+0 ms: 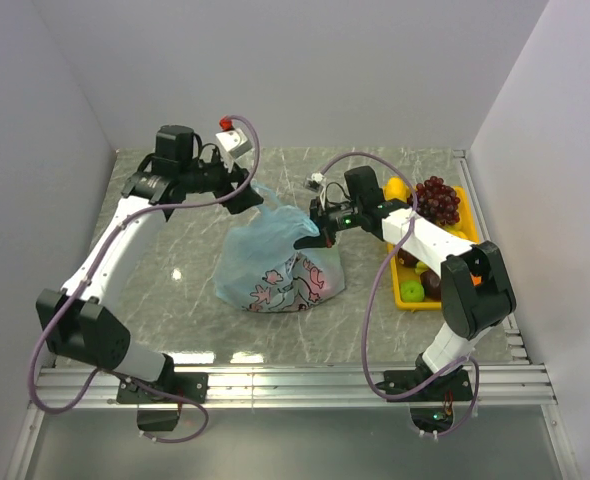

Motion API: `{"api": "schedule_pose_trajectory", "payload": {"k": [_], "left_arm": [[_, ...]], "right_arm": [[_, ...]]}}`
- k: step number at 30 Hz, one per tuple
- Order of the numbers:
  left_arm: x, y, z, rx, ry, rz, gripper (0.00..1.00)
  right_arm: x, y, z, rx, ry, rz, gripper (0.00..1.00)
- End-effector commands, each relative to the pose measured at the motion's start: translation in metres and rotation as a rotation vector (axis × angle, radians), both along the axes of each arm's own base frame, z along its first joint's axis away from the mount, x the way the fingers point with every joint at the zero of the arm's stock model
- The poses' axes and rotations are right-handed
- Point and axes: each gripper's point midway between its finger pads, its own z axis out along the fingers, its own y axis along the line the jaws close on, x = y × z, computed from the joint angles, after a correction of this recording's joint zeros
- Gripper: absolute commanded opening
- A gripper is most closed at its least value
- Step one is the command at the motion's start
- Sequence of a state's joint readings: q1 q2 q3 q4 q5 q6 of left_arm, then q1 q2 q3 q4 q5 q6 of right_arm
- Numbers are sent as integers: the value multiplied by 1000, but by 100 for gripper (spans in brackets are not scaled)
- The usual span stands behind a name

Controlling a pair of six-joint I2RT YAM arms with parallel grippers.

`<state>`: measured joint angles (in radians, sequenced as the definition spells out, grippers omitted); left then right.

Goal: Place the fake fruits into the plastic bag and tie a complex knot

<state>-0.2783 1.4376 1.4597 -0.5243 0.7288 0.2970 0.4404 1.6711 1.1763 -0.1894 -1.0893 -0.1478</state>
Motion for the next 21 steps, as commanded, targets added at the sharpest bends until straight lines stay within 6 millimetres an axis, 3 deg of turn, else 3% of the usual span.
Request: {"api": "schedule_pose_trajectory", "payload": {"k": [1, 6, 9, 10, 11, 13, 14, 16, 21], "left_arm": [[14, 3, -12, 21, 17, 32, 77], [33, 3, -16, 0, 41, 84, 77], [39, 5, -23, 6, 61, 105, 72], [35, 4, -25, 7, 80, 90, 67], [27, -2, -24, -19, 103, 26, 52], [19, -7, -13, -59, 110, -30, 35], [5, -12, -4, -96, 123, -96, 15], [-7, -14, 2, -110, 126, -149, 0], [-47, -15, 15, -127, 176, -243, 0]], "right_arm": [[5, 0, 17, 17, -82, 25, 0], [3, -1, 17, 9, -100, 34, 0], [5, -2, 19, 9, -105, 29, 0], [6, -2, 18, 8, -101, 25, 0], [6, -1, 18, 8, -98, 24, 0], [10, 0, 18, 9, -80, 9, 0], [13, 1, 18, 7, -73, -4, 0], [20, 3, 17, 11, -40, -37, 0], [37, 7, 14, -8, 54, -142, 0]]}}
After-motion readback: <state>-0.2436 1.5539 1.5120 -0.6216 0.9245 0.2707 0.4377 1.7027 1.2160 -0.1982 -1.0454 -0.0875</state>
